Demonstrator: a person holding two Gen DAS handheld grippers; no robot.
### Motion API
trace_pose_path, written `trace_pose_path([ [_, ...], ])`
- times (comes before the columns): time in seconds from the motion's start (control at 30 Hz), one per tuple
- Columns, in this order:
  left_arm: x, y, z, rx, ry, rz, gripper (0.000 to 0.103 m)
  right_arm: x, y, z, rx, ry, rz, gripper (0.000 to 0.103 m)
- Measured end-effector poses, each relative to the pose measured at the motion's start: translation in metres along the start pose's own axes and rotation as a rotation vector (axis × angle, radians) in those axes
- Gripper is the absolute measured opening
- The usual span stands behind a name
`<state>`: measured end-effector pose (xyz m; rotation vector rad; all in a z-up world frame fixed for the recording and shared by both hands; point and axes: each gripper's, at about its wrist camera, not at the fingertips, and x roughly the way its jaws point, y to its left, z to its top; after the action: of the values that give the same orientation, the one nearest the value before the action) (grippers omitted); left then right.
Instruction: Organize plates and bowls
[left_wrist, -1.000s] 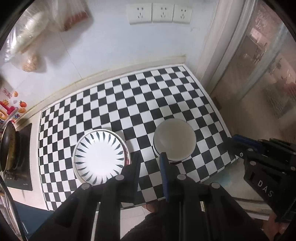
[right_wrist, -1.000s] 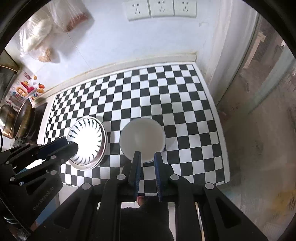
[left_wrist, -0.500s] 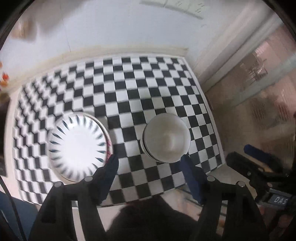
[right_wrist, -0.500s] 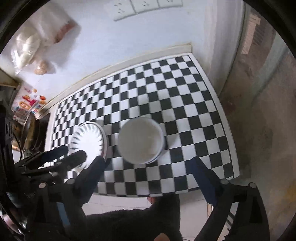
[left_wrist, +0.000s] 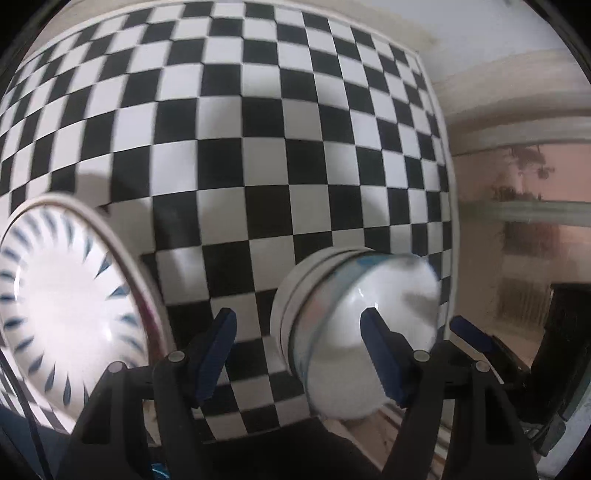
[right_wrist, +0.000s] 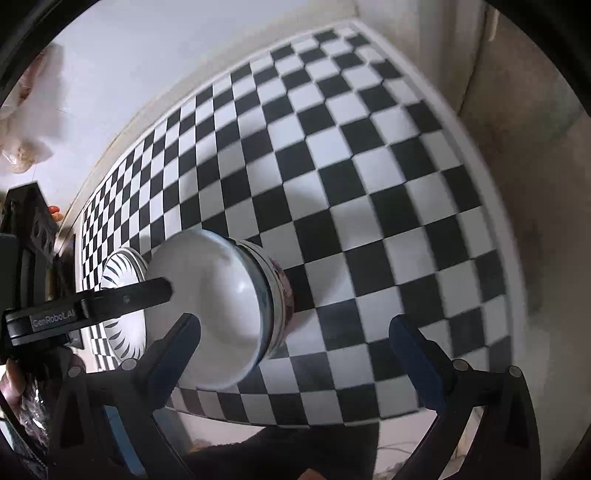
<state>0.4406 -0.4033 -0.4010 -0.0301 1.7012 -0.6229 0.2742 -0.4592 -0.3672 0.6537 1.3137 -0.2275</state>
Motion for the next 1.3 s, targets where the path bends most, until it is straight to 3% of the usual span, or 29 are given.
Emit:
trace_pose_path([
  [0.13, 0.022, -0.003, 0.009, 0.025, 0.050, -0.010, 0.068, 0.034, -0.006, 0.008, 0.010, 0.072, 0.033, 0.103],
  [0.33, 0.042, -0.005, 0.014, 0.038, 0.098, -0.017, 0.066, 0.074, -0.010, 0.011, 0.029, 0.182, 0.168, 0.103],
  [0.4, 0.047, -0.008, 0.014, 0.046, 0.105, -0.027, 0.066, 0.082, -0.007, 0.011, 0.026, 0.197, 0.181, 0.103],
  [0.5, 0.052, -0.010, 0.019, 0.041, 0.108, -0.063, 0.052, 0.091, 0.001, 0.010, 0.003, 0.208, 0.183, 0.098],
  [0.6, 0.053, -0.014, 0.021, 0.059, 0.113, -0.063, 0.052, 0.093, 0.013, 0.010, -0.027, 0.200, 0.167, 0.093],
  [0.67, 0.053, -0.017, 0.022, 0.060, 0.112, -0.065, 0.051, 0.095, 0.020, 0.011, -0.044, 0.196, 0.178, 0.082],
  [0.7, 0.053, -0.019, 0.022, 0.063, 0.110, -0.059, 0.051, 0.098, 0.023, 0.010, -0.021, 0.207, 0.222, 0.066],
  [1.3, 0.042, -0.016, 0.014, 0.054, 0.101, -0.019, 0.050, 0.099, 0.020, 0.003, 0.065, 0.217, 0.283, 0.065],
])
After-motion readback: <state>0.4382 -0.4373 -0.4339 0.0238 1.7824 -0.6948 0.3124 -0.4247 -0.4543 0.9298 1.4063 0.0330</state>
